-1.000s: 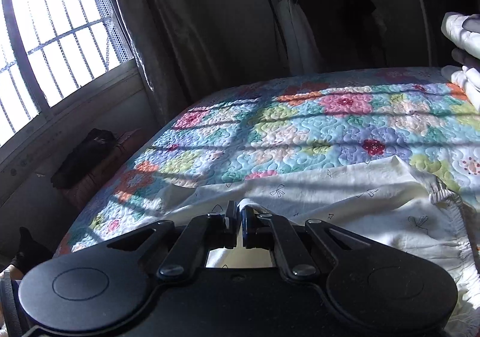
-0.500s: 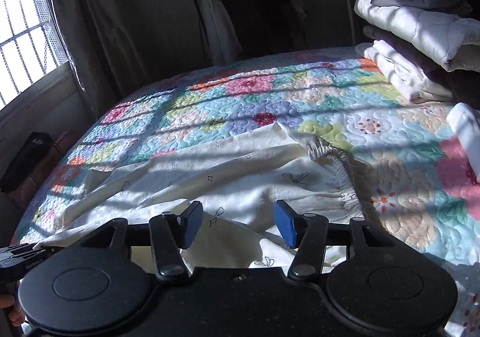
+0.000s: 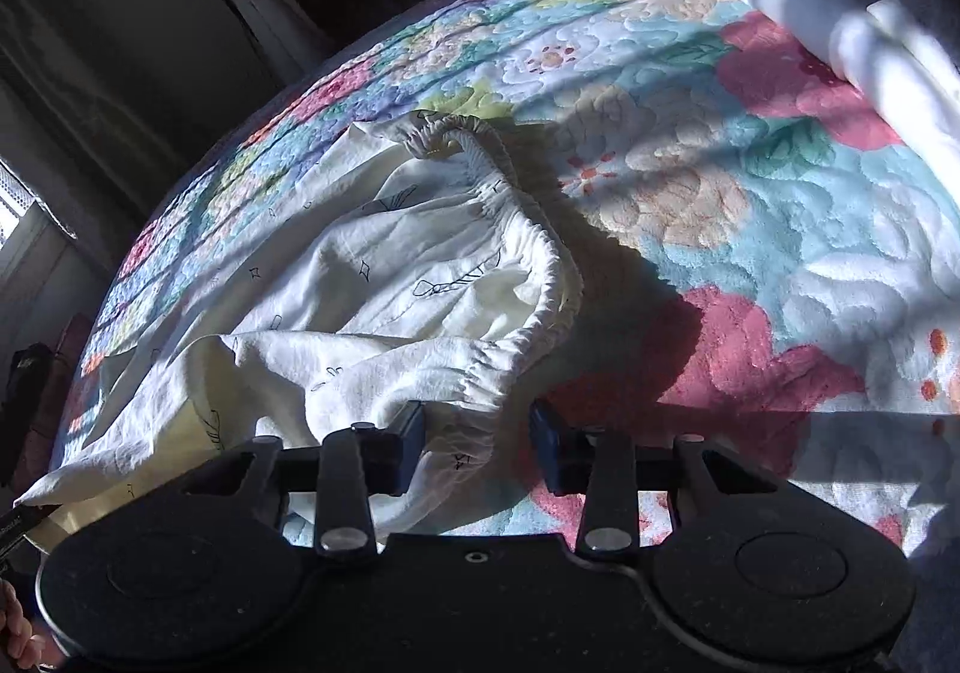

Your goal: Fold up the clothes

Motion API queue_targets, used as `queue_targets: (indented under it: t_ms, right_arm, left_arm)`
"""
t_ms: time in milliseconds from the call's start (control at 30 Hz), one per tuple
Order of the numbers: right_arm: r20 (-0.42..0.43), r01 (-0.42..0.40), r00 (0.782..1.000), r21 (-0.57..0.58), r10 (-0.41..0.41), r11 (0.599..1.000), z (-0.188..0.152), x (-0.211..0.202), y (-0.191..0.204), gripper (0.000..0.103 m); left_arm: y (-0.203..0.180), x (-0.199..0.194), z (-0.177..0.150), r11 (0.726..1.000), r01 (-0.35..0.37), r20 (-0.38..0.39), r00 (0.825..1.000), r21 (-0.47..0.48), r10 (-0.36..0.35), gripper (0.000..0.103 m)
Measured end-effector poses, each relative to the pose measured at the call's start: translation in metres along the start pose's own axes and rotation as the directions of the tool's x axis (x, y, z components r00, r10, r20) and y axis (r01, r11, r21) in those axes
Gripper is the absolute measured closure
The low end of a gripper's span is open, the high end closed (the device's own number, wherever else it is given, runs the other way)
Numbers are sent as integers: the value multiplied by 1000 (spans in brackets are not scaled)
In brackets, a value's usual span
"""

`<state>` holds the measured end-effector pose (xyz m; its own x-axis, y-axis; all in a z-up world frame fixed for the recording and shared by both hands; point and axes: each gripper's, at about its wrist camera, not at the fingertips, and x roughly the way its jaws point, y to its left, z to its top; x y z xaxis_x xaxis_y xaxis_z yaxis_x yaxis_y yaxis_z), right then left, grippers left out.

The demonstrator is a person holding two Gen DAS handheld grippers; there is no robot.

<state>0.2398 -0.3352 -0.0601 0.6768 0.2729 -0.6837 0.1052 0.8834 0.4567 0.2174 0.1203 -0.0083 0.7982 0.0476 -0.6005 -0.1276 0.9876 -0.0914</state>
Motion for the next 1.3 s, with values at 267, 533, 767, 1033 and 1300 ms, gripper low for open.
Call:
queue_targets:
  t_ms: [267,533,767,1033,1300]
  right_arm:
    - [245,28,968,-289,46,957,83,-4,55,90]
    - [240,56,971,-263,9,963,175,51,70,91]
    - [186,111,979,-130,-85,985,163,84,67,82]
    - [80,-80,992,-168,95,982,109,40,107,54]
    - [-271,-349,913,-131,305,928,50,48,182,47]
  left_arm:
    - [5,19,61,1000,-16,76,997,20,14,92]
    - [33,87,117,998,7,-13,1000,-69,-8,72]
    - [29,112,95,997,-64,10,998,45,63,36]
    - [50,96,82,997,-67,76,995,-30,69,18]
    - [49,140,117,998,-46,-266,963,-34,35,18]
